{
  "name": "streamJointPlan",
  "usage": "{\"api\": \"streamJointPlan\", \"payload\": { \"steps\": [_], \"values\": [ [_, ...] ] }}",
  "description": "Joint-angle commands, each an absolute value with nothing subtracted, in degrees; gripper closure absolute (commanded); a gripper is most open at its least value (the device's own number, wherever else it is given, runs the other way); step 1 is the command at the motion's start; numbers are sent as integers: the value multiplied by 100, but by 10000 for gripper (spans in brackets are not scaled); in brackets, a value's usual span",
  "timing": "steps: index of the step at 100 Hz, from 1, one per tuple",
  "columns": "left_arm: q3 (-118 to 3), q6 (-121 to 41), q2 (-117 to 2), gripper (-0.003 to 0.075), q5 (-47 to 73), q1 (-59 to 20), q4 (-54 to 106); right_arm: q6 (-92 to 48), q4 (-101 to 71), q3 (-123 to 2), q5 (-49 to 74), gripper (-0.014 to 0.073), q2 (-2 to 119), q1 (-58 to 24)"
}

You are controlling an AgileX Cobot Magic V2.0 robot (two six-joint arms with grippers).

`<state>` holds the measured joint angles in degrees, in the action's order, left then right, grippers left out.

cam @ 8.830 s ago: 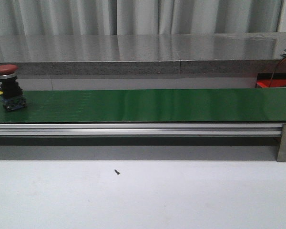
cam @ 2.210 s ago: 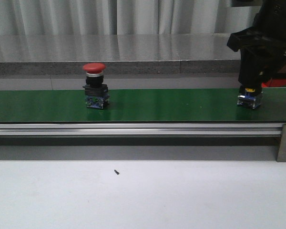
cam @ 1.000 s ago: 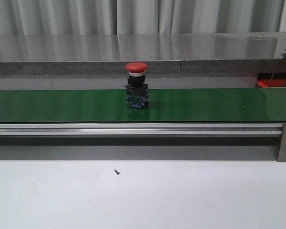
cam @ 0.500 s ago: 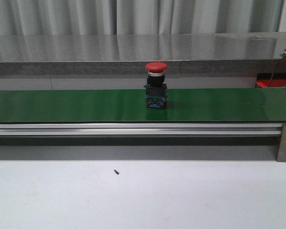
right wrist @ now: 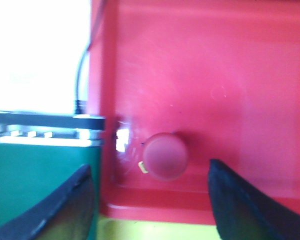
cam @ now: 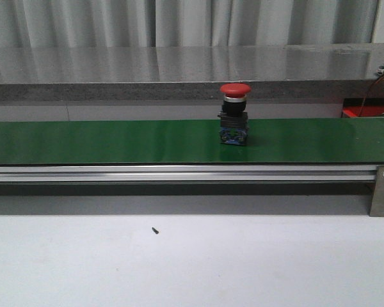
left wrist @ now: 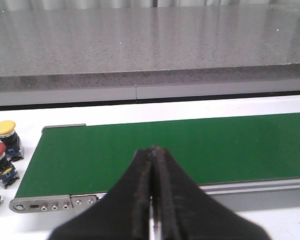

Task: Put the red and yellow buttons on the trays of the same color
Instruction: 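Grasp the second red button on the belt with the right gripper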

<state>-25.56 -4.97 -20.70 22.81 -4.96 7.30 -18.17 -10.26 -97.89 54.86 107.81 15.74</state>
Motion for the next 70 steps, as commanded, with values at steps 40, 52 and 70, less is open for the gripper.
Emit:
{"api": "streamJointPlan", "payload": {
  "steps": [40,52,70],
  "values": [
    [-2700,-508,-2099,740,1833,-548,772,-2694,-1605,-7736,5572,100,8319,1253],
    [-2700,-508,-2099,740,1833,-548,772,-2718,-1605,-7590,5587,100,8257,773],
    [-2700,-508,-2099,740,1842,-548,772,-2718,-1600,-7583,5202,98,8397,-13]
  ]
}}
